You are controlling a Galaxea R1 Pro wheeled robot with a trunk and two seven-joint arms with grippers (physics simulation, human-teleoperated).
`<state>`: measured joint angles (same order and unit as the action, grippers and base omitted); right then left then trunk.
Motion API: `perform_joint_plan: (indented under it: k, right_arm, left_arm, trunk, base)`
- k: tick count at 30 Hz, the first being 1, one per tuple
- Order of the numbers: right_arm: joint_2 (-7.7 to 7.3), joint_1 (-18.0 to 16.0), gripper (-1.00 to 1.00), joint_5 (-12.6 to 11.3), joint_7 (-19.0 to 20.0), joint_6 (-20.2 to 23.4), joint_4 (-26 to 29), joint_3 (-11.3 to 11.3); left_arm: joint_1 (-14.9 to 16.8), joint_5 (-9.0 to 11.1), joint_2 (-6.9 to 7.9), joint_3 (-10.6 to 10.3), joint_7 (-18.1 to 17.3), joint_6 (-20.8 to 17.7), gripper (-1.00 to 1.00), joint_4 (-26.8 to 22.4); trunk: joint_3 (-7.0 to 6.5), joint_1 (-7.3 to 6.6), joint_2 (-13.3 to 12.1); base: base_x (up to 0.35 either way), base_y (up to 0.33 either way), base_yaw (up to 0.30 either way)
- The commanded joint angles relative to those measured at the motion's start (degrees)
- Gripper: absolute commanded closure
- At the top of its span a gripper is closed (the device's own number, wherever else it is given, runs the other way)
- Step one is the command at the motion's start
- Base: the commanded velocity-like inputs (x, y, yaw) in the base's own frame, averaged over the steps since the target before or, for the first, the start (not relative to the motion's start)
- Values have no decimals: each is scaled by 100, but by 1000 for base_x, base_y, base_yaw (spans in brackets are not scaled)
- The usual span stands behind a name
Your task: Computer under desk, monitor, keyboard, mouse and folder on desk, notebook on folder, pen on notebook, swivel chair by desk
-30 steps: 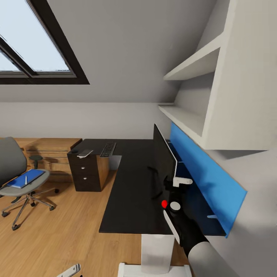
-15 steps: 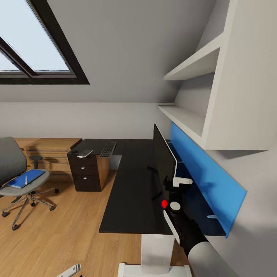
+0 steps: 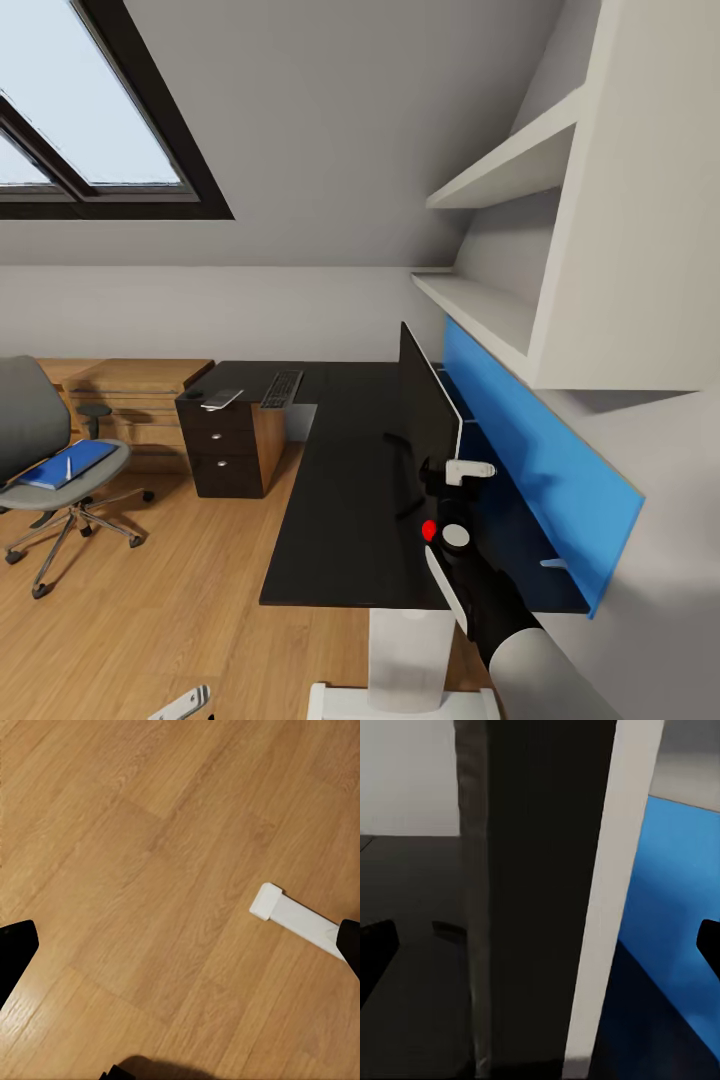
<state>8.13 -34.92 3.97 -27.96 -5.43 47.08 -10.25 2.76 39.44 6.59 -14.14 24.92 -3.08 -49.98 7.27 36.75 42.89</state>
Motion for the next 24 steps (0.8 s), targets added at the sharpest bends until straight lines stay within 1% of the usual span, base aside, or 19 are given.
perform_joint_plan:
  k: [1,2,7,16,24]
  right_arm:
    - [-1,-6,-100,41,112,3,-4,-6]
    - [-4,-6,-100,42,237,1,-5,-5]
    - [-7,-6,-100,42,442,-1,-5,-4]
    - [-5,-6,-100,42,537,-2,-5,-4]
    - [-5,-6,-100,42,545,-2,-9,-10]
  left_arm:
    - [5,26,9,-27,47,-17,-100,-12]
    - [4,27,9,-27,47,-17,-100,-12]
    - [2,26,9,-27,48,-17,-100,-12]
    - [4,28,9,-27,48,-17,-100,-12]
    - [5,28,9,-27,48,-17,-100,-12]
  trunk:
    - [10,2,8]
    - [10,2,8]
    - [10,2,8]
    - [10,2,8]
    - [10,2,8]
  base:
    - [0,12,0]
    - [0,8,0]
    - [0,4,0]
    - [0,0,0]
    - [0,0,0]
